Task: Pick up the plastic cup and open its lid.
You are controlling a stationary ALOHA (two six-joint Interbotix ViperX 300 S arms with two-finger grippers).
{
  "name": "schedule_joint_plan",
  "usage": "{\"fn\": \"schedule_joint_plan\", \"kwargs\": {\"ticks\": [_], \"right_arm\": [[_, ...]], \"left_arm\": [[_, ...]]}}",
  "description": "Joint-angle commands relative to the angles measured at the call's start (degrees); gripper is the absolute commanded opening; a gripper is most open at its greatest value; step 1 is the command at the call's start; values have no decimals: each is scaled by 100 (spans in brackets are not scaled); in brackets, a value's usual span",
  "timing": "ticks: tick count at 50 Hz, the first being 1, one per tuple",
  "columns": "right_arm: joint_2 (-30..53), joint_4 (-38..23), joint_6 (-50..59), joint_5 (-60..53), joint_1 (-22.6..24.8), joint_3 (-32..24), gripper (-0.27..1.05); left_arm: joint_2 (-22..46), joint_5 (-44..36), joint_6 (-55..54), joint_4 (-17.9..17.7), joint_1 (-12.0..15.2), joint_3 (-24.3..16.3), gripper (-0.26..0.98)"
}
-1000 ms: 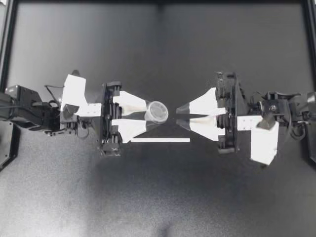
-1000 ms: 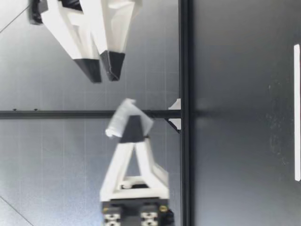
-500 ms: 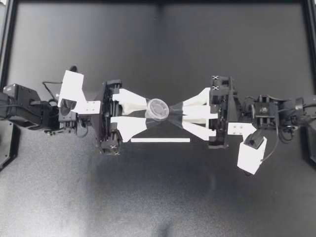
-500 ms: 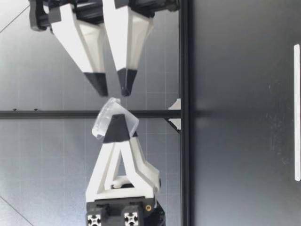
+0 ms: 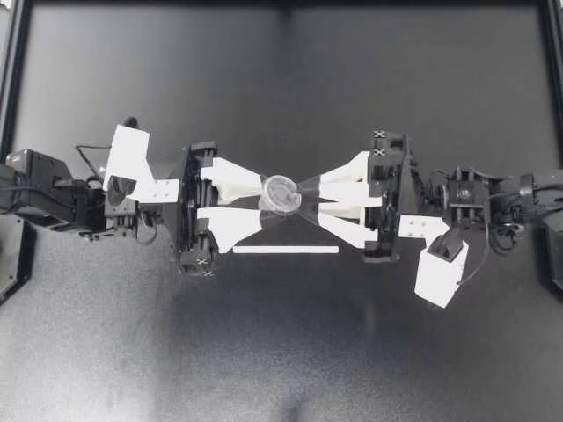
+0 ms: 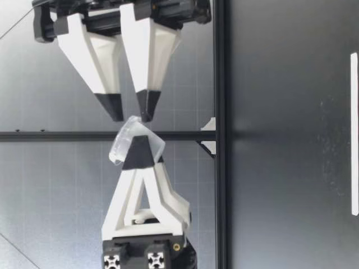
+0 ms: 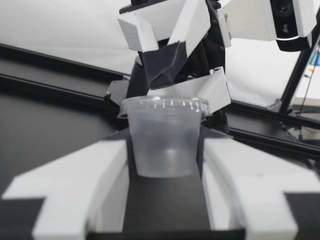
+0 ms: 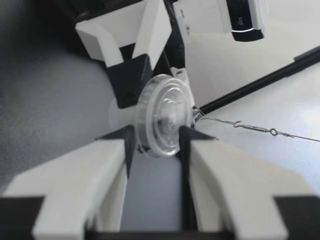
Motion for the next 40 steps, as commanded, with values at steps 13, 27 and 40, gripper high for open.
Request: {"fn": "schedule_joint_plan", "kwargs": {"ticks": [13, 27, 40], "right_arm": [[-501, 70, -44, -308, -114, 79, 44], [-1081, 272, -9, -501, -158, 501, 44], [-896, 466, 1942, -308, 26, 571, 44]], "left_arm": [[-62, 18, -9, 88, -35, -26, 25], [-97, 132, 88, 97, -53, -18, 25], [-211, 132, 571, 334, -53, 0, 25]]}}
